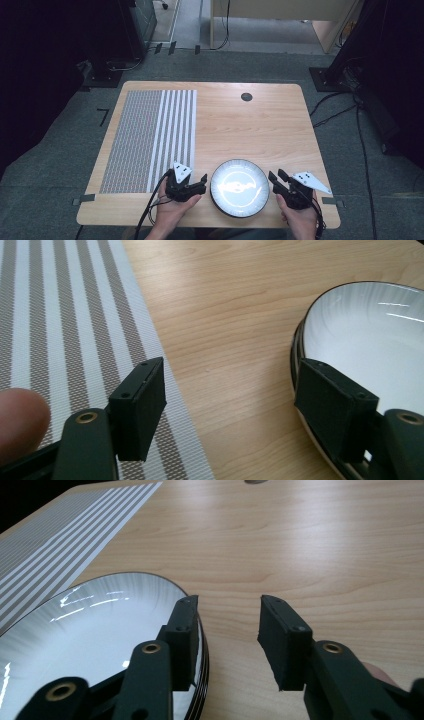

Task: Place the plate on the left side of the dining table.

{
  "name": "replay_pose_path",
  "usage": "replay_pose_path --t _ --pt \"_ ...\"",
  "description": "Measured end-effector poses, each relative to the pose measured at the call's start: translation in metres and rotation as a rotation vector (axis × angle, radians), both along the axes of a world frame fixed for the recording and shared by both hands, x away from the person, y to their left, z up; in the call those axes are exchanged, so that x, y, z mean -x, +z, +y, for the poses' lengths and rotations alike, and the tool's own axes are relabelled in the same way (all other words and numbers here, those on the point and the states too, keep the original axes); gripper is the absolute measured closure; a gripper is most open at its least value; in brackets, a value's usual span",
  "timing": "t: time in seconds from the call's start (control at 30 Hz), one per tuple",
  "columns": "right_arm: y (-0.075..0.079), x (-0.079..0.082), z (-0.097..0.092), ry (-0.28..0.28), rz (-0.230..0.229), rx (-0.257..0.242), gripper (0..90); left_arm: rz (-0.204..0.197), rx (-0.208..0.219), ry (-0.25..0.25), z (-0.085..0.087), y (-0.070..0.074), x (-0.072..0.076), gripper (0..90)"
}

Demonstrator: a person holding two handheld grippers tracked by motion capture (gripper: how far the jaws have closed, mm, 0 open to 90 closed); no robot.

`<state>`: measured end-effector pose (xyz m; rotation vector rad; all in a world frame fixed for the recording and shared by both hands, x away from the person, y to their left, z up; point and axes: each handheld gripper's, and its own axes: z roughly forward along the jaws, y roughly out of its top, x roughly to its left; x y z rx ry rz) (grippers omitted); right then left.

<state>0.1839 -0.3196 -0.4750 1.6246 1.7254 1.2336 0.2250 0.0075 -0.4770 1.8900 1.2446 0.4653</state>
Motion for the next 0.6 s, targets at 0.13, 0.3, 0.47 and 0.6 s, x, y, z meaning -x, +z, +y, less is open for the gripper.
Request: replay_pose_path --t 0.13,0.3,0.47,0.6 --pt "0.0 0.001 0.0 0.025 0.01 -0.008 63.3 -0.005 0.026 -0.03 -0.004 0.0 0.003 30.3" --pt "-0.005 0.001 0.006 0.038 0.038 0.045 64.7 -0.017 0.037 -0.055 -0.008 -0.001 0.008 34.6" --pt "-0.007 0.001 0.007 0.041 0.049 0.038 65.4 -0.007 0.036 -0.066 -0.012 -0.003 0.011 50.8" --pt "-0.012 -0.001 0.0 0.062 0.055 -0.037 70.1 0.003 0.047 -0.074 -0.013 -0.003 0.011 58.2"
